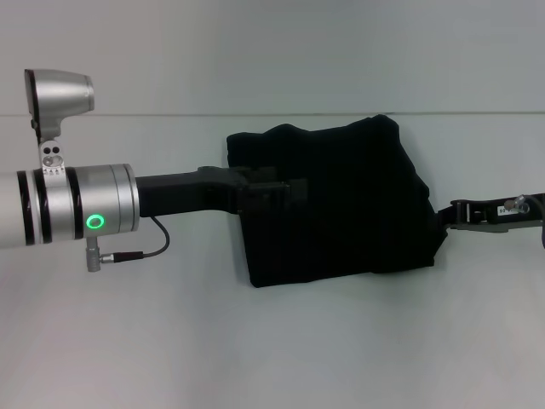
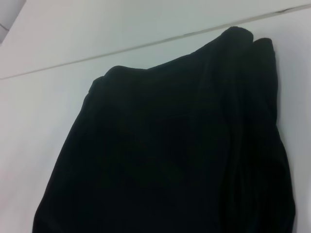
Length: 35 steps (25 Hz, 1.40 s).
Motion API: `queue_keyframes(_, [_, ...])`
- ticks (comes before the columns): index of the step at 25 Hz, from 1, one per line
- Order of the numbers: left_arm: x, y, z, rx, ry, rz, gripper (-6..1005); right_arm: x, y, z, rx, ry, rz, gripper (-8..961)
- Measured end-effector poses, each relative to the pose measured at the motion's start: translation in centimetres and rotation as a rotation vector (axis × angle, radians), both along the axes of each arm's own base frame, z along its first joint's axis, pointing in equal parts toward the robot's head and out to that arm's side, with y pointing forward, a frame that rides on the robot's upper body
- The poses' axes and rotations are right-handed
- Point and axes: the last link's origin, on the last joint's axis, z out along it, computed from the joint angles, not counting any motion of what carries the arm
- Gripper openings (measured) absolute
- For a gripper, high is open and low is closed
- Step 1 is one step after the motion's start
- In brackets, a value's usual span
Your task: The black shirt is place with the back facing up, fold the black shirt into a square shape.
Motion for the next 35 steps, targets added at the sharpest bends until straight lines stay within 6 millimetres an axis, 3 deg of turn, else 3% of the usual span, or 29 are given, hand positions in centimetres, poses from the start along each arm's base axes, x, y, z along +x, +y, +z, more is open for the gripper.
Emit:
queue_keyframes(4, [-0.02,0.02,0.00,0.001,0.001,0.001,770,0.06,0.09,0.09,0.011,0.001,0.003,55])
queue_keyframes(10, [-0.08,-0.01,-0.01,0.001,0.002,0.002,767,0.25,0.01,0.23,0.021,0.004,0.011,-1])
queue_keyframes(18, [-0.14,-0.01,0.02,0.000,0.005,0.002,766,0.79,-0.37,0.30,0.026,0.013,-0.006,-1])
queue_keyframes(35, [-0.31,-0.31,-0.51,-0.018,0.001,0.005,768,-0.04,-0.35,0.41,0.005,0.044,0.010,218])
